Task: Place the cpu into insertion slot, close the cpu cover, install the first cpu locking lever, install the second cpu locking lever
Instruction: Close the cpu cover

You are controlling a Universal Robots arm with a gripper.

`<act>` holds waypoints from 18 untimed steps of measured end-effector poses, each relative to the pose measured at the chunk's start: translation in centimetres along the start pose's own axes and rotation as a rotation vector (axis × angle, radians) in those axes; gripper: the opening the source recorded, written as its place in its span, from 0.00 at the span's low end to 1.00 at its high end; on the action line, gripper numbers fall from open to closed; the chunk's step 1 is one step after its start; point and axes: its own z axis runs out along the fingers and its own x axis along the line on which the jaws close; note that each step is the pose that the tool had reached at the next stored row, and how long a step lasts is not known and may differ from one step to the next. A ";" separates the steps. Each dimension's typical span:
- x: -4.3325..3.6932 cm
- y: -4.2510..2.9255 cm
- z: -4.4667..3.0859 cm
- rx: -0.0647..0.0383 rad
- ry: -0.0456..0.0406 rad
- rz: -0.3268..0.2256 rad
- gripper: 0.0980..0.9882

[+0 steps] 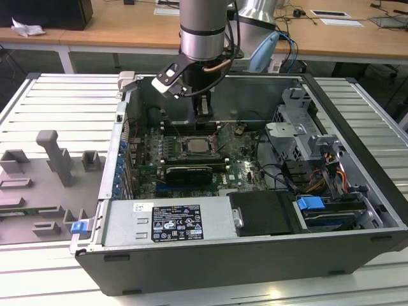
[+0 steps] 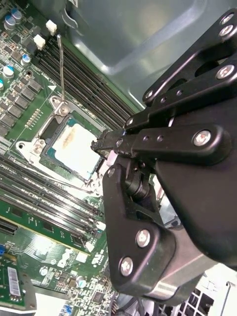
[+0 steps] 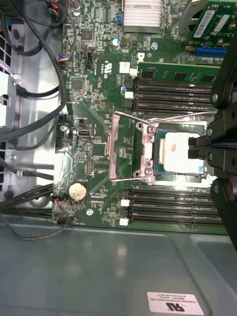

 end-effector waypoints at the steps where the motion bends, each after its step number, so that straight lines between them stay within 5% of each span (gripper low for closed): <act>1: 0.00 0.04 -0.01 0.000 -0.0001 0.000 0.01; 18: -0.03 0.65 0.02 0.000 -0.0002 0.000 0.01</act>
